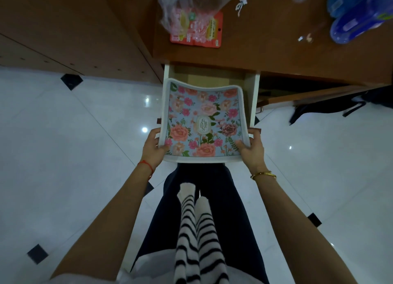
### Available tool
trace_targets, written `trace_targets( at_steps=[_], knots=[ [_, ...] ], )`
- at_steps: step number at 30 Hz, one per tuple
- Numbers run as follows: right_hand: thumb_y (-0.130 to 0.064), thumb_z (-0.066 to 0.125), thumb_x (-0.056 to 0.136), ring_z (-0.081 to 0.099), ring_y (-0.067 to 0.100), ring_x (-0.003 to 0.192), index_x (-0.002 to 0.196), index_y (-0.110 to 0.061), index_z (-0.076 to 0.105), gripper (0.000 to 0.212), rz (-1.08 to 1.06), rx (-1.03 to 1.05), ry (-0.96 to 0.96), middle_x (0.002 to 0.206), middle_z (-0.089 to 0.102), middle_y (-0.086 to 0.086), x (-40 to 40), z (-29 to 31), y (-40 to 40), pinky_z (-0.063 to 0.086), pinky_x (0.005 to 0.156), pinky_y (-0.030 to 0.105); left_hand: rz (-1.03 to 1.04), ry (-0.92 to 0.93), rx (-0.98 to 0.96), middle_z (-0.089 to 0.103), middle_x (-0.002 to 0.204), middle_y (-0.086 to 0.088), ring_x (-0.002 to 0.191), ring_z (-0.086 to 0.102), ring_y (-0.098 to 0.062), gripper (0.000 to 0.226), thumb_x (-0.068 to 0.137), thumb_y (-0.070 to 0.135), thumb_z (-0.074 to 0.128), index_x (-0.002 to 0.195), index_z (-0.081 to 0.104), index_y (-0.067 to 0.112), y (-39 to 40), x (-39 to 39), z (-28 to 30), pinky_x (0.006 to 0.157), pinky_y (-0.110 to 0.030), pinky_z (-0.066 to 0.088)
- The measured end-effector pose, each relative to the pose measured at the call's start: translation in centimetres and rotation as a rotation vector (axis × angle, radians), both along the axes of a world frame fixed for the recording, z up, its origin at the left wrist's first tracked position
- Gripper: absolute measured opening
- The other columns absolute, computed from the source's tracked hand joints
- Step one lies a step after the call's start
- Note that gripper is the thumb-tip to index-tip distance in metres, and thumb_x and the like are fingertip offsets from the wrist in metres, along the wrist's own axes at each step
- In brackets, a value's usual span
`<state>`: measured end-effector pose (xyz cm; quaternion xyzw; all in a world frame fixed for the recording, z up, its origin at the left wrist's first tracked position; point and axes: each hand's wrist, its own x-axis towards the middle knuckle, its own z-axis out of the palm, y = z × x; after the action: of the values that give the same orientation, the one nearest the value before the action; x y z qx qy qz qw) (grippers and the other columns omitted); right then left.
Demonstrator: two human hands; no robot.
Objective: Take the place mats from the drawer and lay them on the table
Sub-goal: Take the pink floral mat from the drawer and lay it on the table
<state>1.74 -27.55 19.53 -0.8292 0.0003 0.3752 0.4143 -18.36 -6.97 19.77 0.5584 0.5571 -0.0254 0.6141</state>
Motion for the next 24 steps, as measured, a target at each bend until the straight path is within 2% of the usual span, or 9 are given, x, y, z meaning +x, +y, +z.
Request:
trace_targets(
  at_steps=[1, 3, 5, 8, 12, 16, 21, 24],
  knots=[
    [-0.009, 0.062, 0.092, 0.066, 0.017, 0.087, 0.117, -0.012, 0.044, 0.031, 0.008, 0.016, -0.031, 0.103, 0.065, 0.008, -0.1, 1.1, 0.1, 0.054, 0.061, 0.012, -0.011, -0.013, 0.018, 0.063, 0.107, -0.01, 0.093, 0.06, -0.019, 0.045, 0.087, -0.008, 0.058, 0.122, 0.048, 0.018, 0.2, 0.3, 1.0, 0.083, -0.031, 0.054],
    [-0.008, 0.061, 0.092, 0.065, 0.01, 0.085, 0.118, -0.011, 0.044, 0.031, 0.011, 0.043, -0.092, 0.102, 0.065, 0.005, -0.1, 3.7, -0.1, 0.056, 0.064, 0.014, -0.031, -0.049, 0.05, 0.062, 0.106, -0.008, 0.091, 0.061, -0.016, 0.048, 0.088, -0.008, 0.056, 0.126, 0.047, 0.018, 0.5, 0.9, 3.3, 0.077, -0.023, 0.054],
    [-0.008, 0.062, 0.091, 0.066, 0.012, 0.087, 0.115, -0.016, 0.044, 0.031, 0.011, 0.067, -0.149, 0.105, 0.066, 0.007, 0.0, 6.6, -0.4, 0.057, 0.07, 0.021, -0.047, -0.088, 0.08, 0.063, 0.104, -0.007, 0.088, 0.061, -0.013, 0.047, 0.089, -0.007, 0.055, 0.124, 0.046, 0.022, 0.7, 1.4, 6.3, 0.068, -0.014, 0.051],
    [-0.01, 0.064, 0.091, 0.068, 0.018, 0.088, 0.113, -0.023, 0.043, 0.033, -0.002, 0.095, -0.205, 0.105, 0.067, 0.007, 0.1, 11.6, -0.7, 0.057, 0.072, 0.027, -0.068, -0.154, 0.131, 0.063, 0.101, -0.003, 0.087, 0.061, -0.01, 0.046, 0.089, -0.007, 0.055, 0.121, 0.045, 0.025, 0.8, 1.8, 11.3, 0.067, -0.009, 0.05],
    [-0.012, 0.065, 0.09, 0.069, 0.02, 0.092, 0.115, -0.02, 0.043, 0.033, -0.028, 0.141, -0.229, 0.108, 0.068, 0.009, 0.1, 18.1, -1.0, 0.058, 0.076, 0.033, -0.111, -0.224, 0.18, 0.062, 0.105, -0.001, 0.092, 0.061, -0.008, 0.047, 0.089, -0.006, 0.056, 0.125, 0.045, 0.021, 0.9, 1.7, 18.1, 0.073, -0.011, 0.051],
    [-0.01, 0.064, 0.092, 0.069, 0.018, 0.094, 0.117, -0.014, 0.042, 0.033, -0.074, 0.235, -0.217, 0.109, 0.067, 0.011, -0.4, 23.6, -1.0, 0.059, 0.076, 0.031, -0.1, -0.28, 0.219, 0.062, 0.108, -0.005, 0.093, 0.061, -0.009, 0.047, 0.089, -0.006, 0.056, 0.123, 0.045, 0.023, 0.8, 1.1, 23.8, 0.076, -0.013, 0.053],
    [-0.006, 0.063, 0.092, 0.069, 0.009, 0.093, 0.113, -0.014, 0.043, 0.03, -0.072, 0.336, -0.221, 0.106, 0.066, 0.002, -1.2, 28.3, -0.8, 0.059, 0.08, 0.033, -0.044, -0.327, 0.274, 0.06, 0.113, -0.01, 0.093, 0.061, -0.005, 0.048, 0.089, -0.009, 0.056, 0.129, 0.044, 0.013, 0.2, -0.4, 28.7, 0.078, -0.015, 0.053],
    [-0.006, 0.064, 0.091, 0.068, 0.004, 0.091, 0.115, -0.014, 0.044, 0.032, -0.032, 0.379, -0.236, 0.104, 0.063, -0.008, -1.4, 29.9, -0.7, 0.058, 0.081, 0.035, 0.007, -0.349, 0.31, 0.06, 0.112, -0.009, 0.094, 0.061, -0.005, 0.048, 0.089, -0.01, 0.055, 0.128, 0.044, 0.015, -0.7, -1.7, 30.9, 0.079, -0.015, 0.053]
  ],
)
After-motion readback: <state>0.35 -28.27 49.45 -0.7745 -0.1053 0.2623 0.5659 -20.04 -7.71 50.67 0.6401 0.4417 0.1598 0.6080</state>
